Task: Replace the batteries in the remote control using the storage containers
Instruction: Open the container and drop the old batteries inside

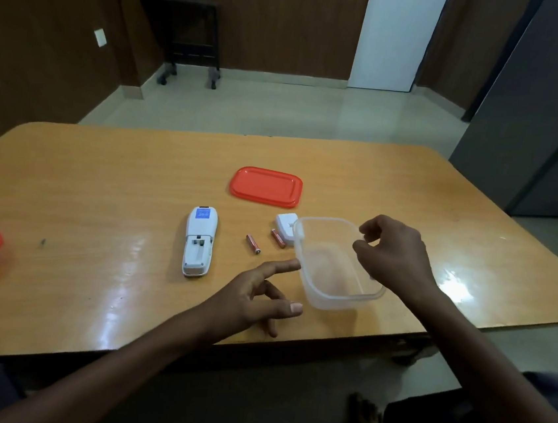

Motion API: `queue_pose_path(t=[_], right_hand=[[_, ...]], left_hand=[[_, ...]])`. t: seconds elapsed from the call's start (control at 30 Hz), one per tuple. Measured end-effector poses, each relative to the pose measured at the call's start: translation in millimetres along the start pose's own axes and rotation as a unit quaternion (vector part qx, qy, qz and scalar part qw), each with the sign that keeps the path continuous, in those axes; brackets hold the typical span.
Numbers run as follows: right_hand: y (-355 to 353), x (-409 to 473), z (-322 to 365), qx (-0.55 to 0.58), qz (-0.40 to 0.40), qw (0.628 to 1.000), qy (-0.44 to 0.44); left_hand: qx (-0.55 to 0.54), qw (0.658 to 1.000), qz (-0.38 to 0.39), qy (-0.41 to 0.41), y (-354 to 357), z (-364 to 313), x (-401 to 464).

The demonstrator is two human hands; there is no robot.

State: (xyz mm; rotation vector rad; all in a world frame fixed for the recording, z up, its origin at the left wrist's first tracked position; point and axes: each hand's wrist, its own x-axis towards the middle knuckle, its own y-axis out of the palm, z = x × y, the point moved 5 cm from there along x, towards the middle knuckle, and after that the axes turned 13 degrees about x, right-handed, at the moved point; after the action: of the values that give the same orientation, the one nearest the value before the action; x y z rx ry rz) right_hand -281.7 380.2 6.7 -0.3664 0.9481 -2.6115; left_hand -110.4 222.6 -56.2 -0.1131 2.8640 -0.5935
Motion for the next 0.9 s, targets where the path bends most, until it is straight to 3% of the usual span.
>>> queue_pose_path(t=[0.17, 0.27, 0.37, 0.43, 0.63, 0.77, 0.9], right_hand=[[6.4, 9.7, -3.8, -0.028, 0.007, 1.0, 0.001], [12.5, 12.3, 2.9, -0.088, -0.016, 0.995, -0.041], [26.3, 13.8, 18.2, -0.082, -0.011, 0.989, -0.126], [40.4, 14.7, 31.6, -0.059, 0.021, 0.981, -0.186], [86.9, 22.5, 68.7, -0.118, 0.122, 0.934, -0.314], [116.4, 31.6, 73.9, -0.252, 0.189, 0.902, -0.295], [131.9, 38.6, 71.2, -0.307, 0.214, 0.892, -0.255]], left_hand=[[0.004, 0.998, -0.038, -0.042, -1.6, 3.7, 6.7], [0.034, 0.987, -0.14, -0.065, -14.3, 4.1, 7.1], [0.153, 0.952, -0.262, -0.028, -35.7, 0.4, 8.1], [0.252, 0.921, -0.298, 0.015, -47.4, -2.6, 12.1], [0.468, 0.862, -0.196, 0.003, -52.6, -7.4, 26.4], [0.586, 0.804, -0.1, -0.02, -46.6, -6.1, 31.6], [0.637, 0.765, -0.095, -0.001, -51.1, -4.2, 29.3]])
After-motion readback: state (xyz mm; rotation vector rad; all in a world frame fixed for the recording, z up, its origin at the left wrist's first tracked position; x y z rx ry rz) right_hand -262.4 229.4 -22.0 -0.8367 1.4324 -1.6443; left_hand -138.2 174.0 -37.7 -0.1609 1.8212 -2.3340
